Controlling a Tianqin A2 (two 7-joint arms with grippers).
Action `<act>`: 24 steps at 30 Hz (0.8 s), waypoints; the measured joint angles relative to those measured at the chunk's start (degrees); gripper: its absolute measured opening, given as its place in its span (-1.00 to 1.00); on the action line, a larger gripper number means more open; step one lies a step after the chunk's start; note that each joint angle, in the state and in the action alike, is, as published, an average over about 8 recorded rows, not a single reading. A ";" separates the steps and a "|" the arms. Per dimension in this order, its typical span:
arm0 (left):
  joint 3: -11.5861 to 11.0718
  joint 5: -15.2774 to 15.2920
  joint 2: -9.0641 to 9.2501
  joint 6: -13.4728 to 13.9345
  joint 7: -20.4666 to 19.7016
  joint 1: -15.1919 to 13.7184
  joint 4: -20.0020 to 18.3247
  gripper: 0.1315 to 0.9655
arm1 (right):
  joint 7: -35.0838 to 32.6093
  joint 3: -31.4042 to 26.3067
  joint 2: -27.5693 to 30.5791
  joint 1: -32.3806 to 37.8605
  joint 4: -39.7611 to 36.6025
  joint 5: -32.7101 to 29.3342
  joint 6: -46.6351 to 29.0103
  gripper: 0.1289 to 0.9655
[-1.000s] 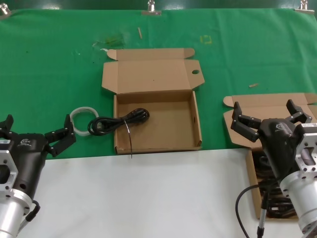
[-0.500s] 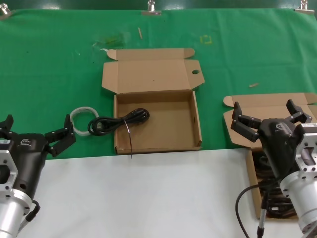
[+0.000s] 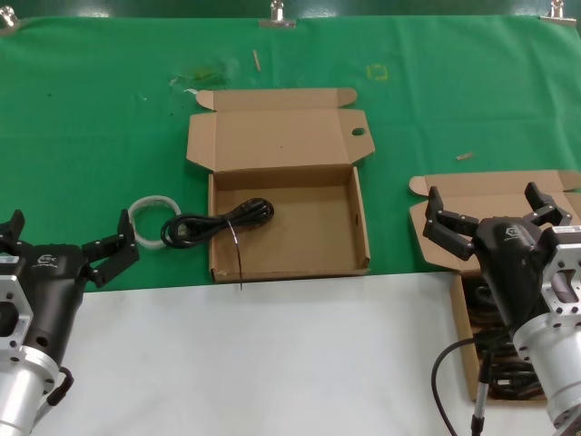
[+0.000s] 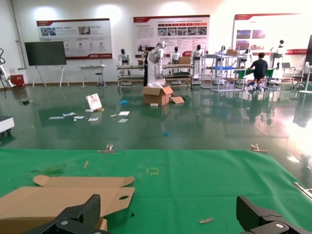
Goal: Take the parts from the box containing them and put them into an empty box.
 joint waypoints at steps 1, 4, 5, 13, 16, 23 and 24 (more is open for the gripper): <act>0.00 0.00 0.00 0.00 0.00 0.00 0.00 1.00 | 0.00 0.00 0.00 0.00 0.00 0.00 0.00 1.00; 0.00 0.00 0.00 0.00 0.00 0.00 0.00 1.00 | 0.00 0.00 0.00 0.00 0.00 0.00 0.00 1.00; 0.00 0.00 0.00 0.00 0.00 0.00 0.00 1.00 | 0.00 0.00 0.00 0.00 0.00 0.00 0.00 1.00; 0.00 0.00 0.00 0.00 0.00 0.00 0.00 1.00 | 0.00 0.00 0.00 0.00 0.00 0.00 0.00 1.00; 0.00 0.00 0.00 0.00 0.00 0.00 0.00 1.00 | 0.00 0.00 0.00 0.00 0.00 0.00 0.00 1.00; 0.00 0.00 0.00 0.00 0.00 0.00 0.00 1.00 | 0.00 0.00 0.00 0.00 0.00 0.00 0.00 1.00; 0.00 0.00 0.00 0.00 0.00 0.00 0.00 1.00 | 0.00 0.00 0.00 0.00 0.00 0.00 0.00 1.00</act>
